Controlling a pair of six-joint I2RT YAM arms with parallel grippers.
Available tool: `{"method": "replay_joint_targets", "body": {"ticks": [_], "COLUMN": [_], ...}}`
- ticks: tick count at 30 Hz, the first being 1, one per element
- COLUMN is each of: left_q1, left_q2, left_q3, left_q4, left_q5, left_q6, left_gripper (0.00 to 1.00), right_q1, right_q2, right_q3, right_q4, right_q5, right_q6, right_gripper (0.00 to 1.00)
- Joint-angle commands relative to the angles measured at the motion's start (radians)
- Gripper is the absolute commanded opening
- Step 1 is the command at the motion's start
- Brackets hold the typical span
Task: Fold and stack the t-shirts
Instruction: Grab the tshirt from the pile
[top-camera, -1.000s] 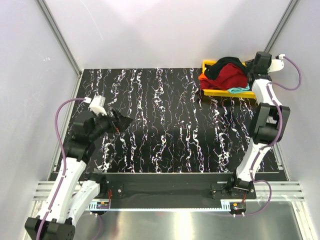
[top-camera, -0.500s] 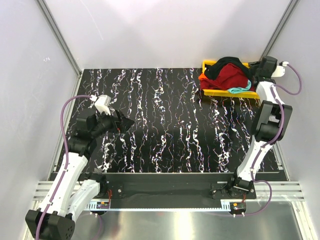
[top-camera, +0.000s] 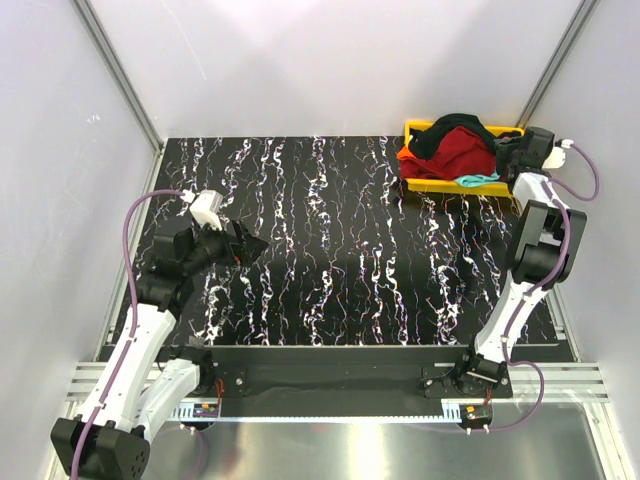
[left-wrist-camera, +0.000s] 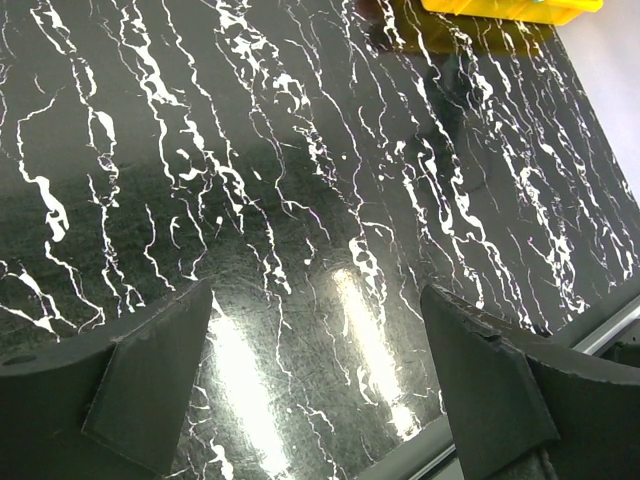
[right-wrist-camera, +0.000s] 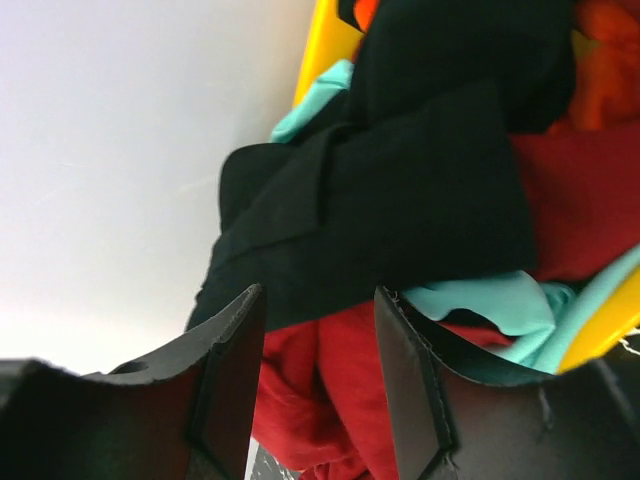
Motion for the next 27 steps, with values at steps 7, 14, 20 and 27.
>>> {"method": "replay_joint_targets", "body": {"ticks": [7,14,20,27], "left_q1": [0.005,0.005,0.006,0.005], "left_q2": [0.003,0.0,-0.004,-0.014], "left_q3": [0.066,0.07,0.071,0.07], "left_q4": [0.005,0.0,-0.003,0.002], "left_q5": [-0.028,-0.03,-0.03,-0.03], "left_q6": [0.042,0.048,0.05,0.046], "left_gripper": [0.92,0.93,0.93,0.93], "right_q1": [-0.005,-0.01,-0.013,-0.016], "right_q2": [0.021,0.072,0.066,-0.017], "right_q3": [0.022,0.071,0.097,0.083], "right_q4": [0.07,0.073,0.072,0.041], "right_q5": [0.027,0.024,0.027,0.079], "right_q6": [0.001,0.034,0.031,-0.054], "right_gripper": [0.54,0.45,0.21,0.0]}}
